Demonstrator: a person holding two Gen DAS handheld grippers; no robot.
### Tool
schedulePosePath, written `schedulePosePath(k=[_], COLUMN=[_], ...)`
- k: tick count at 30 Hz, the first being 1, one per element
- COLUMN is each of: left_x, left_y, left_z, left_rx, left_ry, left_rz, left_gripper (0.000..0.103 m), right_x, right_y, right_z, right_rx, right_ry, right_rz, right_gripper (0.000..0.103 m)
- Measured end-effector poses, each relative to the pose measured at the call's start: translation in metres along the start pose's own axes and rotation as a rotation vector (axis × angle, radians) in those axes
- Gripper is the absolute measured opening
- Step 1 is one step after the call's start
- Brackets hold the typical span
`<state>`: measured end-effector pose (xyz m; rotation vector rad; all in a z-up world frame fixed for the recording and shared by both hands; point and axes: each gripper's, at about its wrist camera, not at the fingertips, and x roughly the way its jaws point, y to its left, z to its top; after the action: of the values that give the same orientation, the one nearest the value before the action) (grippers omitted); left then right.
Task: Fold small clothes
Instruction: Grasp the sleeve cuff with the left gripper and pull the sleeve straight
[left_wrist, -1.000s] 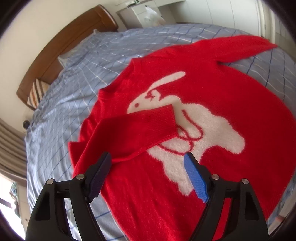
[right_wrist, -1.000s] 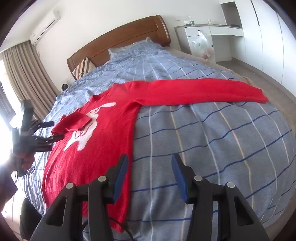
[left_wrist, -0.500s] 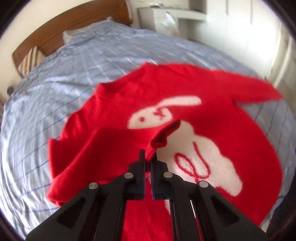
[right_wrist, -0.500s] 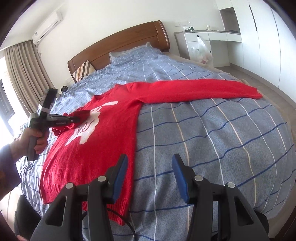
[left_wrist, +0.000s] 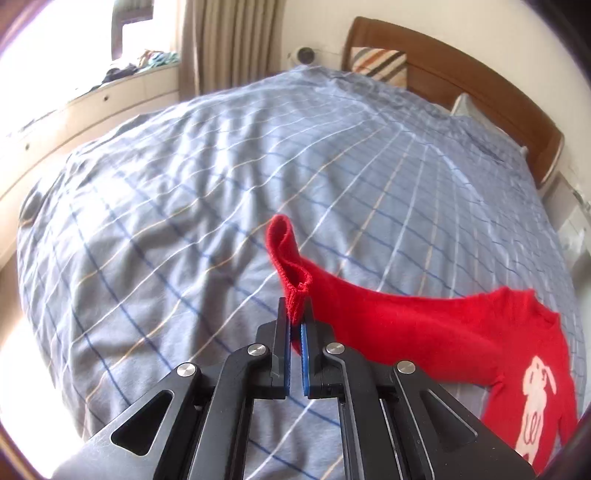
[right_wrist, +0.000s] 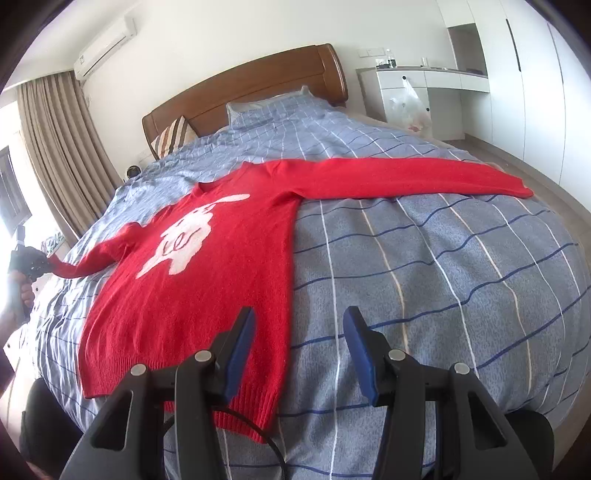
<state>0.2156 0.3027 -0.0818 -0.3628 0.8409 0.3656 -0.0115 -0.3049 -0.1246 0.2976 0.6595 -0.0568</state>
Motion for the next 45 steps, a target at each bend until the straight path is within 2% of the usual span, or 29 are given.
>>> schedulePosePath(k=[4, 10, 15, 20, 36, 42, 43, 45], left_x=[0.018, 0.037, 0.046, 0.052, 0.059, 0.052, 0.05, 0.043], left_y=[0.021, 0.05, 0.046, 0.055, 0.058, 0.062, 0.062, 0.063], left_z=[-0.023, -0.035, -0.043, -0.043, -0.044, -0.047, -0.048, -0.049], left_rx=[-0.059, -0.165, -0.134, -0.173, -0.163, -0.184, -0.184, -0.187], left_ry=[0.051, 0.097, 0.102, 0.12, 0.12, 0.1, 0.096, 0.088], left_rz=[0.031, 0.058, 0.082, 0.065, 0.038, 0.025, 0.023, 0.009], left_gripper=[0.002, 0.002, 0.002, 0.002, 0.003, 0.009, 0.015, 0.034], right_x=[0.004, 0.007, 0.008, 0.01, 0.01, 0.007, 0.007, 0.005], right_y=[0.002, -0.003, -0.008, -0.01, -0.014, -0.015, -0.015, -0.017], right_z=[-0.002, -0.004, -0.005, -0.005, -0.004, -0.005, -0.004, -0.004], right_rx=[-0.006, 0.02, 0.04, 0.049, 0.067, 0.076, 0.08, 0.09], right_ry=[0.014, 0.017, 0.016, 0.018, 0.008, -0.008, -0.01, -0.016], right_rz=[-0.01, -0.039, -0.045, -0.041, -0.039, -0.043, -0.043, -0.045], right_gripper=[0.049, 0.049, 0.049, 0.049, 0.05, 0.059, 0.06, 0.065])
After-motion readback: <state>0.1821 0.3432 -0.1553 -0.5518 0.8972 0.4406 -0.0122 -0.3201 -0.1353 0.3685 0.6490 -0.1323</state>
